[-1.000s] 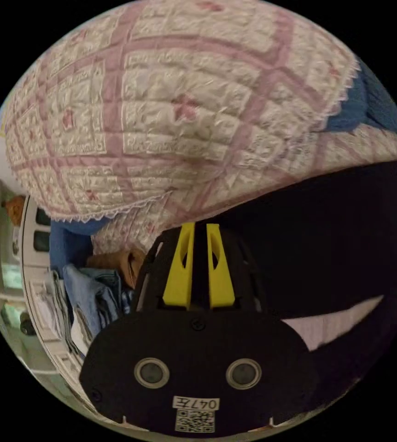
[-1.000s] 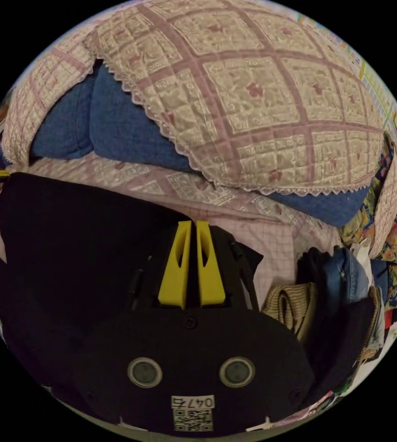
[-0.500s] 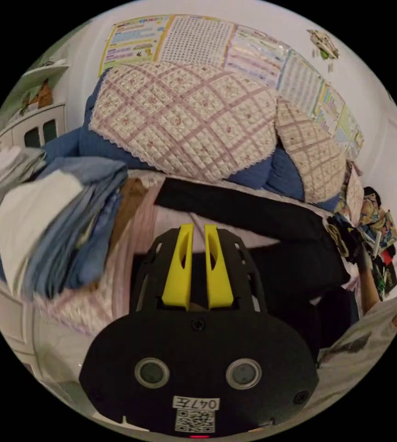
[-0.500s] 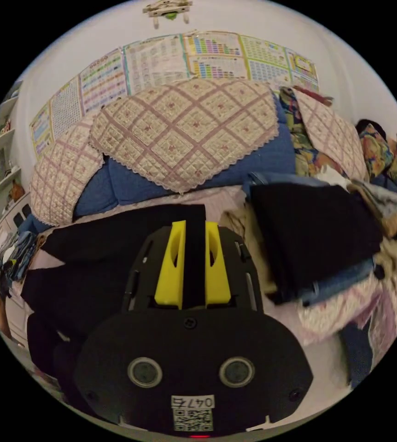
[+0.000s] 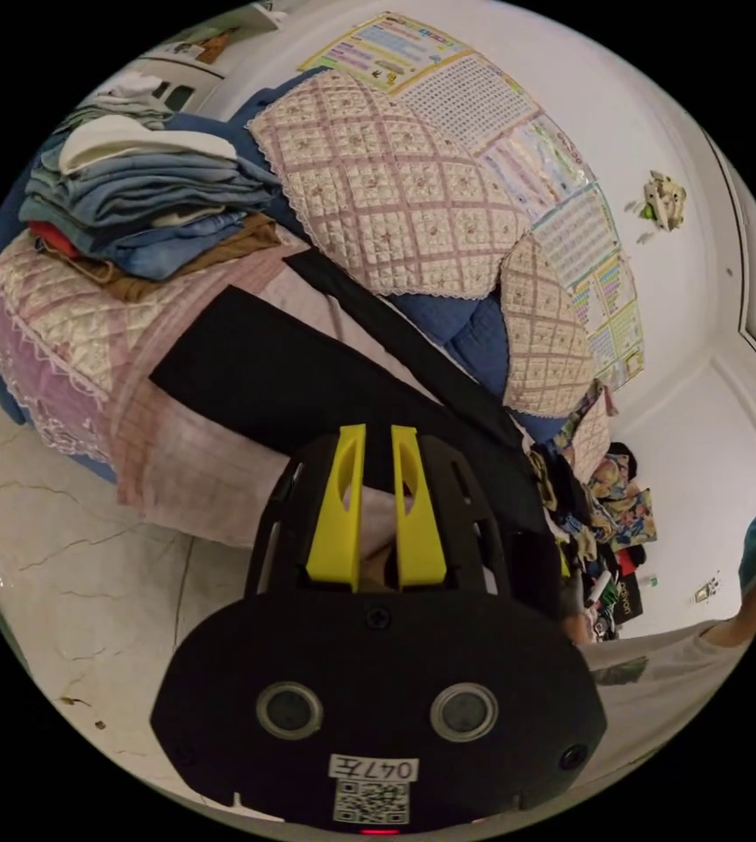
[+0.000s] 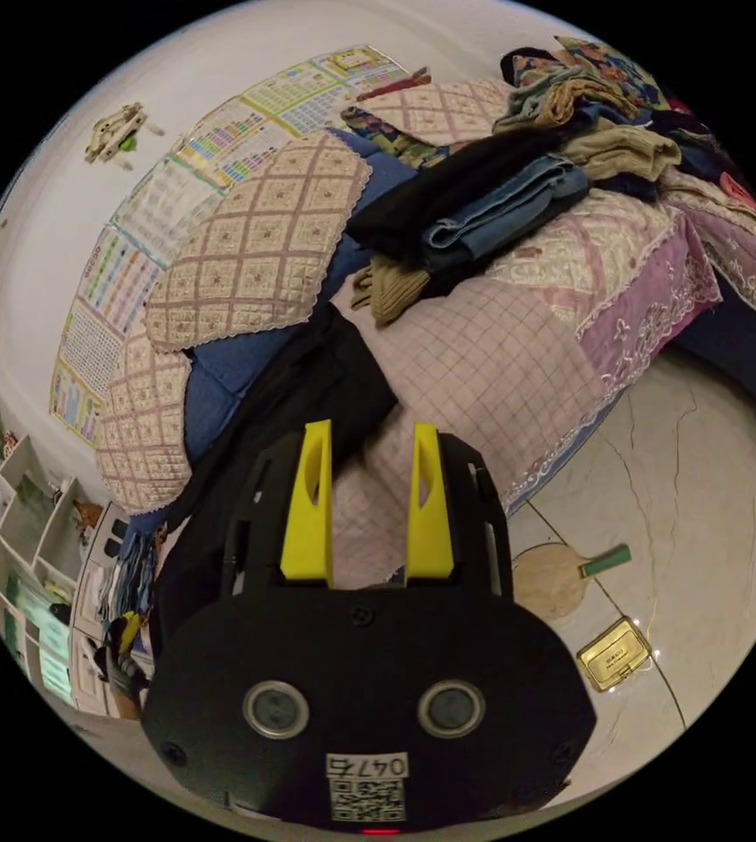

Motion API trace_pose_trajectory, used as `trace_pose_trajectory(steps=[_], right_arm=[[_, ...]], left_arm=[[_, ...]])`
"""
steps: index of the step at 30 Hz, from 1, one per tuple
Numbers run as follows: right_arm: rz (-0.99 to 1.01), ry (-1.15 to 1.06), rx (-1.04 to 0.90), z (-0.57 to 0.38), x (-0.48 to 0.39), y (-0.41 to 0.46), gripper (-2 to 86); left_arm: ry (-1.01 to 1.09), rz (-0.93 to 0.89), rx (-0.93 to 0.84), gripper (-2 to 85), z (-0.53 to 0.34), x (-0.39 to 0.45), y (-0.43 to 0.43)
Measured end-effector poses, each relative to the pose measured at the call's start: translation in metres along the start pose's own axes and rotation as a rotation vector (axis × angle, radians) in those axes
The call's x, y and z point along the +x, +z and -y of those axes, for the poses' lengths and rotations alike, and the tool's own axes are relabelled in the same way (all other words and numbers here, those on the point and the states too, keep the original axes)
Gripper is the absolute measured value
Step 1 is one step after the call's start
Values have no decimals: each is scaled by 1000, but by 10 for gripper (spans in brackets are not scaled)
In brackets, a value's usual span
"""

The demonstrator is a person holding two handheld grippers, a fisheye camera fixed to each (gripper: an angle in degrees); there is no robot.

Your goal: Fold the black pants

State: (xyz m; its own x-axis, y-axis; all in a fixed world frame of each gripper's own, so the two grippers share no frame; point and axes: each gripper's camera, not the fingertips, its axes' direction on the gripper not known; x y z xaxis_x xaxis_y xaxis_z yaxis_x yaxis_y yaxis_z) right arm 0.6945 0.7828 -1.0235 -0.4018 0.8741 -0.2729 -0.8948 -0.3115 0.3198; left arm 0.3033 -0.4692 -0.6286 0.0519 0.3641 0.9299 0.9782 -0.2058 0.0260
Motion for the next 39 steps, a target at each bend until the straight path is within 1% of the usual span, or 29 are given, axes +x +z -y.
trace_pose_trajectory(steps=[4,6,8,12,15,16,17,20,23,26,31,35,39], right_arm=[[78,9,-71,-5,11,-10,53],[51,8,-65,-8,14,-18,48],[-43,-26,17,-14,12,-36,37],[-105,-95,42,-22,4,-51,24],[-202,-286,105,-31,-22,-61,22],[-212,-400,91,-33,-36,-59,21],[-208,-513,36,-34,-49,-52,22],[-234,-696,-128,-36,-71,-26,23],[-248,-785,-197,-42,-81,-10,20],[-269,-835,-225,-49,-86,-5,5],[-324,-845,-190,-58,-84,-16,-5],[-374,-758,-125,-57,-67,-40,-6],[-370,-670,-91,-52,-48,-63,-7]], left_arm=[[-5,-10,-16,54,-25,13,1],[-22,-49,-24,52,-46,17,1],[-30,-63,-21,51,-62,22,0],[-33,-26,-21,50,-90,34,-1],[-38,-13,-36,49,-101,43,2],[-36,-12,-36,49,-103,46,2],[-35,-10,-36,49,-107,53,4],[-36,-32,-52,49,-118,70,13],[-34,-54,-80,49,-130,89,24],[-22,-49,-91,47,-144,109,27],[-24,-30,-117,45,-165,133,31],[-34,-38,-124,44,-181,153,32],[-28,-43,-130,43,-197,176,33]])
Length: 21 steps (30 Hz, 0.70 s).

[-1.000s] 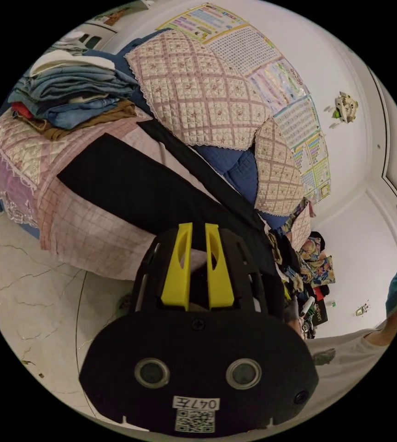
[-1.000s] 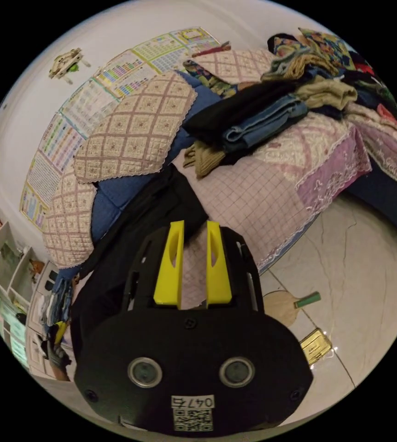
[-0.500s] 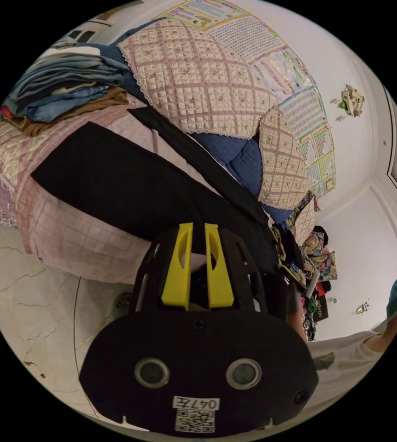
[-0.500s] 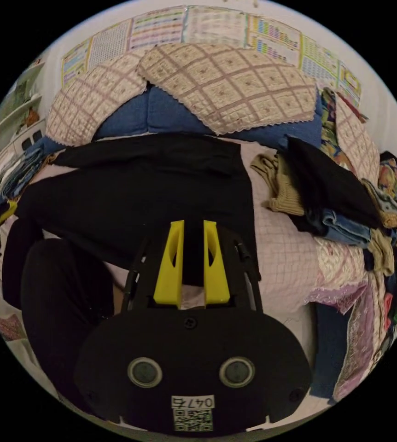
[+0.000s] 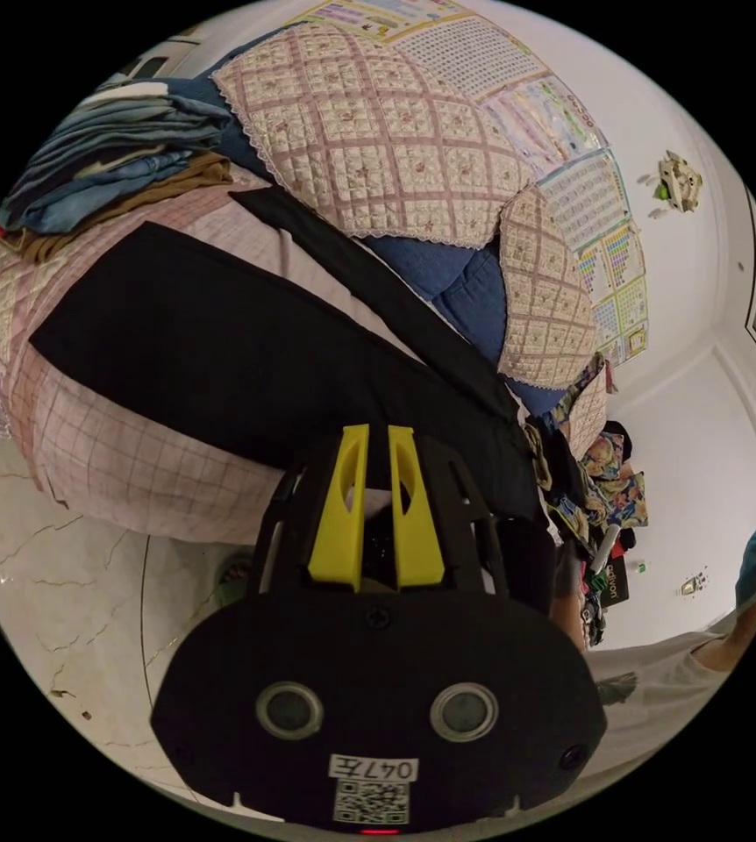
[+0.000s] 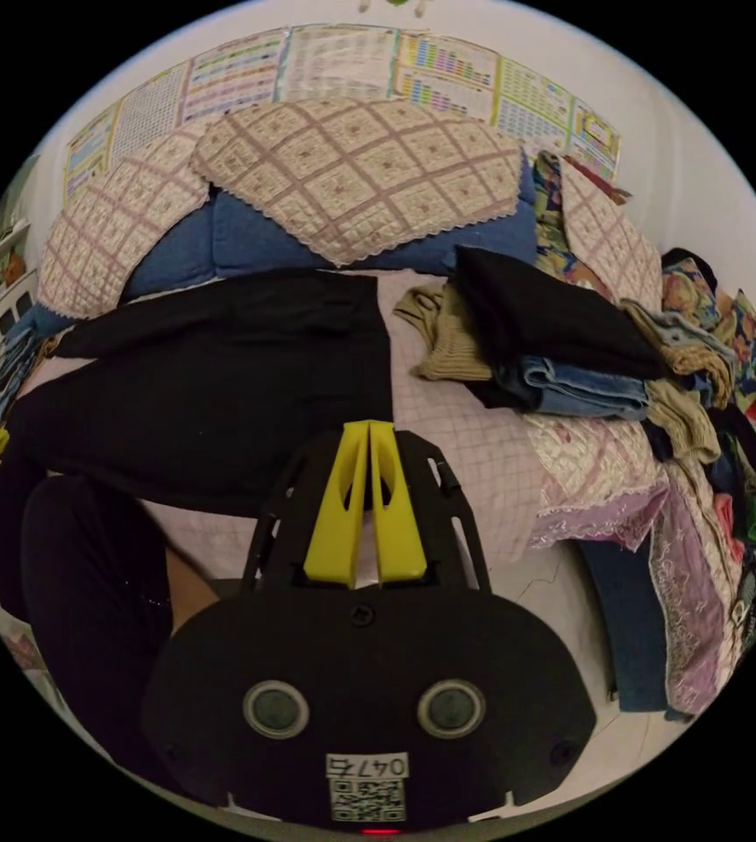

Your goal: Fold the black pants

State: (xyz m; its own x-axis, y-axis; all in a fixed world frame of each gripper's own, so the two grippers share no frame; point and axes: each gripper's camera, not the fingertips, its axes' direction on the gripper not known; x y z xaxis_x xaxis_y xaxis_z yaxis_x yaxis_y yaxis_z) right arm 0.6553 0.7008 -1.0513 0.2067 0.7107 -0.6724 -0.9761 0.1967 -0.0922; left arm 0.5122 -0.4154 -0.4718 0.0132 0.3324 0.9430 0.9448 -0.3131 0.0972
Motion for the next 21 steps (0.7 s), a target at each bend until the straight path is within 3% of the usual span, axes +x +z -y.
trace_pose_trajectory(steps=[21], right_arm=[[-26,220,48,-53,77,-61,3]], left_arm=[[-11,-13,23,40,-95,54,-41]])
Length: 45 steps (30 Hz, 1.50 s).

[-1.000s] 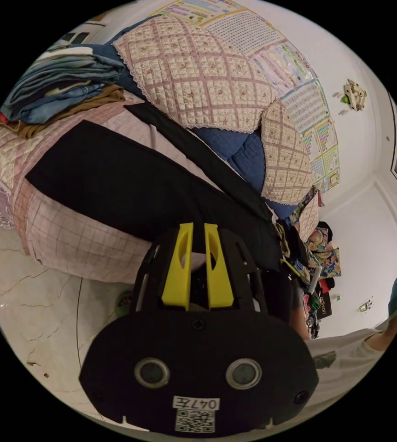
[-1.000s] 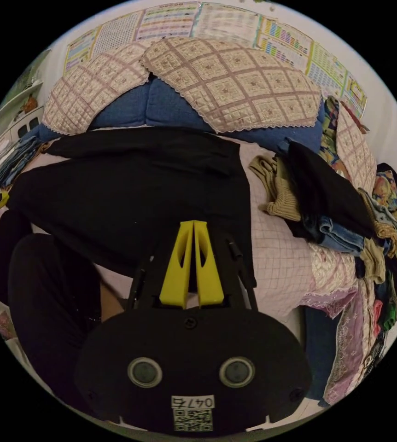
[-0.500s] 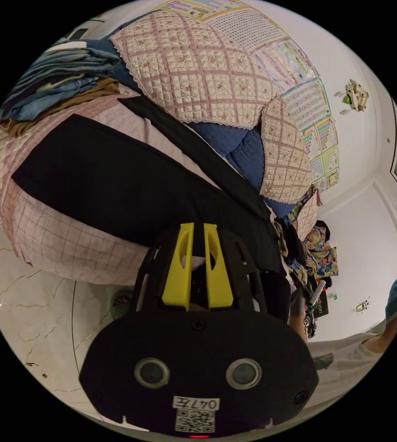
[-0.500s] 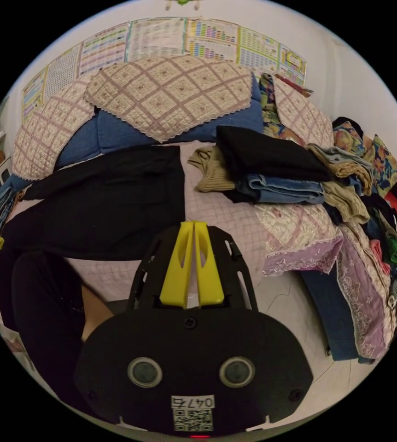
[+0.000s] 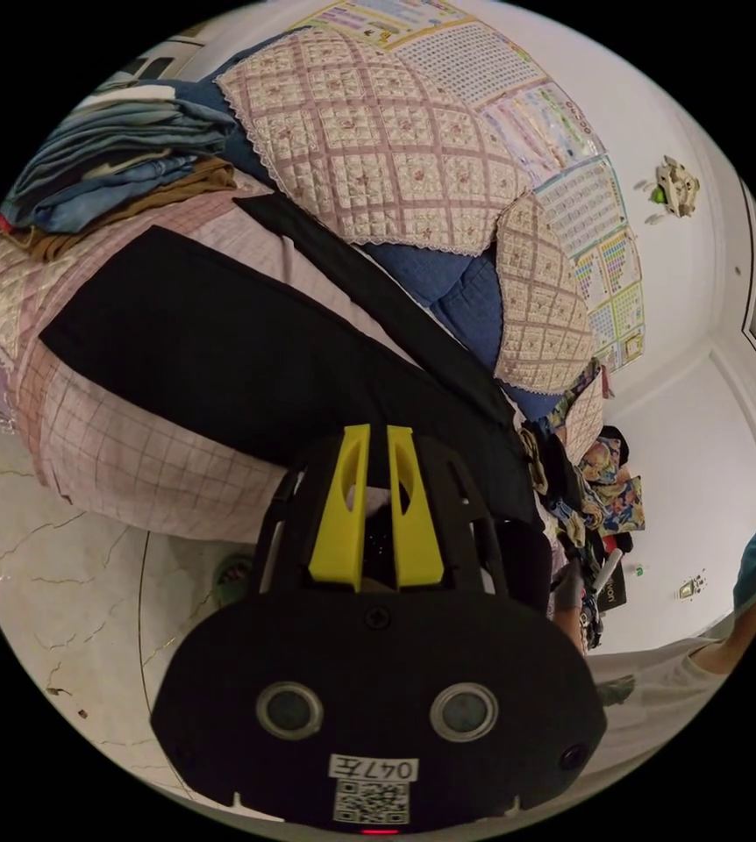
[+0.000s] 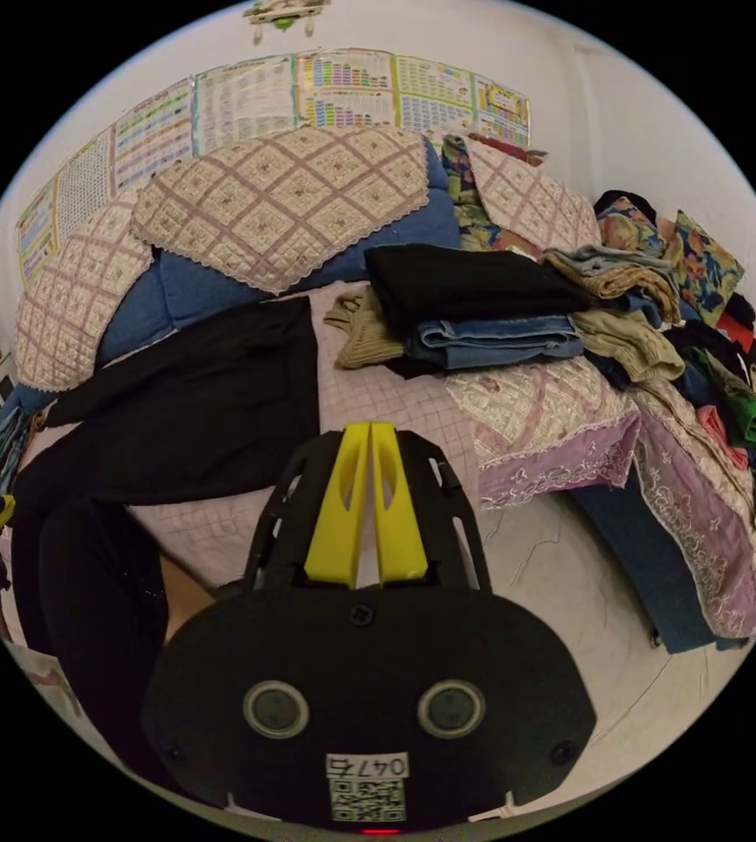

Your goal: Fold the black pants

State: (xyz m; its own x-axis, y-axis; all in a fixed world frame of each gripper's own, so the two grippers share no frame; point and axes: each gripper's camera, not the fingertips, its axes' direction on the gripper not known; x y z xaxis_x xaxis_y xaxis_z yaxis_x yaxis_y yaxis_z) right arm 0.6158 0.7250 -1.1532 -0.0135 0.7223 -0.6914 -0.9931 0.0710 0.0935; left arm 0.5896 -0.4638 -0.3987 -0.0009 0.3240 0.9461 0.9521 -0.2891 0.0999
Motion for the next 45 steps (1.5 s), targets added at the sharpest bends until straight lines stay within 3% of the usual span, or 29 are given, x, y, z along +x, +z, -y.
trace_pose_trajectory(steps=[3,7,11,16,28,35,45], right_arm=[[80,37,55,-8,8,-8,46],[362,120,-27,-17,16,1,110],[445,216,-86,-24,15,13,94],[613,175,-131,-16,7,22,41],[549,89,-86,25,-10,4,17],[536,78,-91,40,-19,6,4],[505,-8,-55,69,-44,6,-10]], left_arm=[[-6,6,7,40,-13,-1,-9],[-25,14,30,42,-29,-9,-24],[-65,28,65,44,-48,-26,-45],[-138,22,113,47,-79,-59,-76],[-335,76,232,71,-135,-169,-136],[-453,-72,302,51,-139,-237,-144],[-312,-62,329,-8,-110,-227,-181]])
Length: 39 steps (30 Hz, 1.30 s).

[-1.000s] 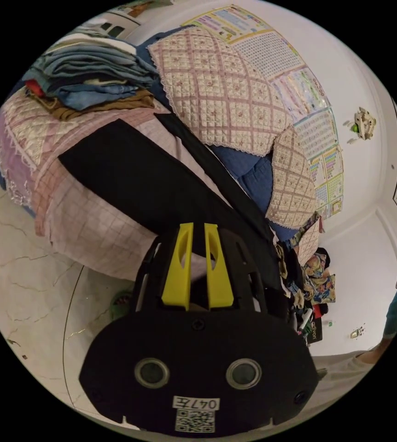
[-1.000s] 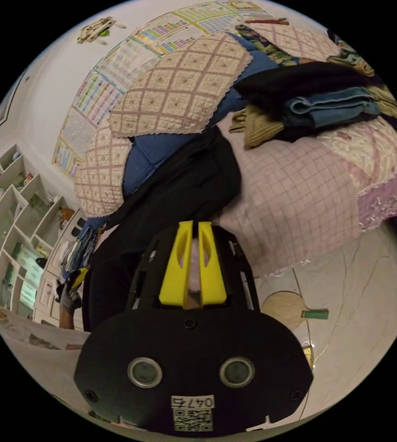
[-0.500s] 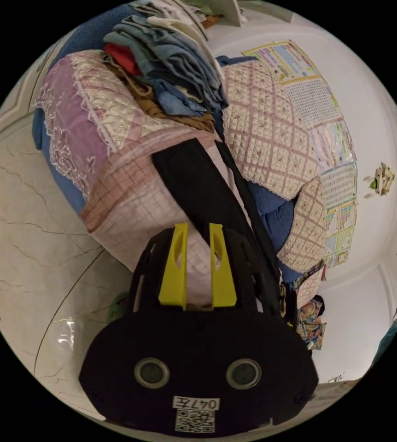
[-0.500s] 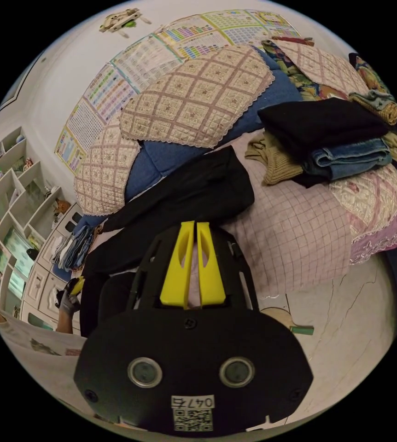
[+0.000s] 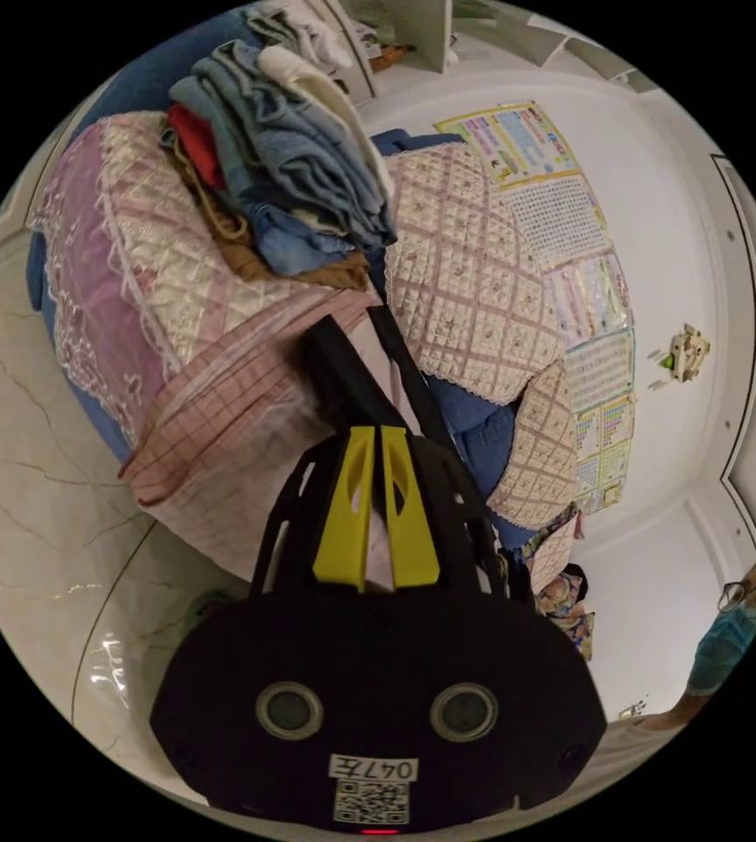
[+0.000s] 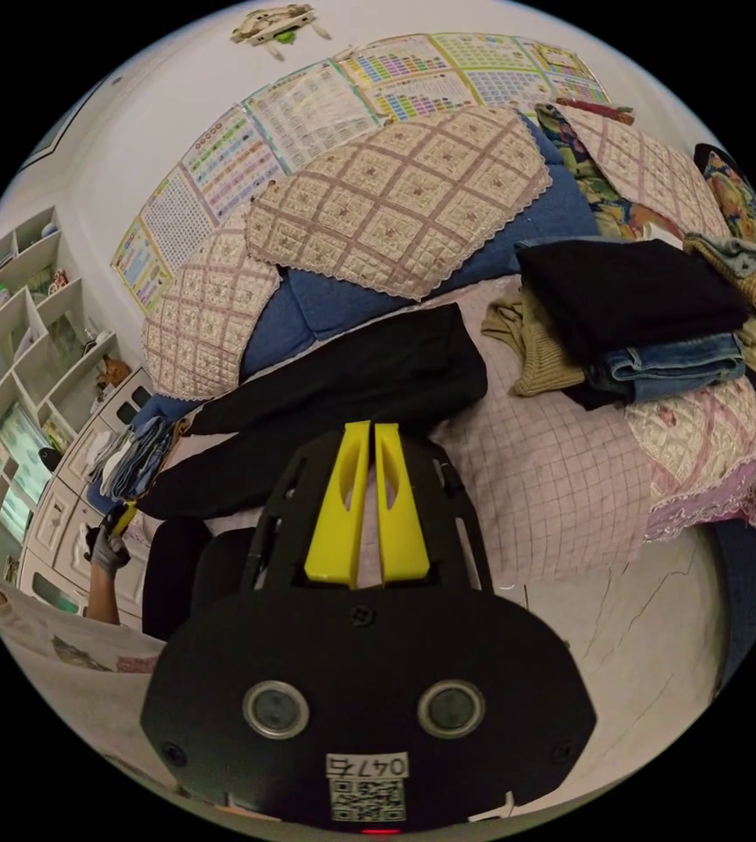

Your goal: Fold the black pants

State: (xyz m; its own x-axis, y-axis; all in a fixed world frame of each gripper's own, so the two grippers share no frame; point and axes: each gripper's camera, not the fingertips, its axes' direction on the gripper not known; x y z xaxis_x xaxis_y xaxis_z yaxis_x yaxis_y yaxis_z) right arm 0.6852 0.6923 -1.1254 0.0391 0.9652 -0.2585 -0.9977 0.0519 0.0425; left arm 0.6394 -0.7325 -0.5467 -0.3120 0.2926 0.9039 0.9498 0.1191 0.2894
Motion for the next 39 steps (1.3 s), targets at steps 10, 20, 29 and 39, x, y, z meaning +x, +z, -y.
trace_pose_trajectory(steps=[10,20,29,39], right_arm=[[-54,-3,-28,10,-3,23,-10],[-64,64,-192,17,12,85,-10],[-102,38,-226,45,0,122,-10],[-92,49,-251,73,-7,158,17]], left_arm=[[193,54,7,-10,25,29,5],[-17,29,-80,-3,33,-46,67],[413,243,-20,-7,61,93,84],[123,242,-140,61,70,29,161]])
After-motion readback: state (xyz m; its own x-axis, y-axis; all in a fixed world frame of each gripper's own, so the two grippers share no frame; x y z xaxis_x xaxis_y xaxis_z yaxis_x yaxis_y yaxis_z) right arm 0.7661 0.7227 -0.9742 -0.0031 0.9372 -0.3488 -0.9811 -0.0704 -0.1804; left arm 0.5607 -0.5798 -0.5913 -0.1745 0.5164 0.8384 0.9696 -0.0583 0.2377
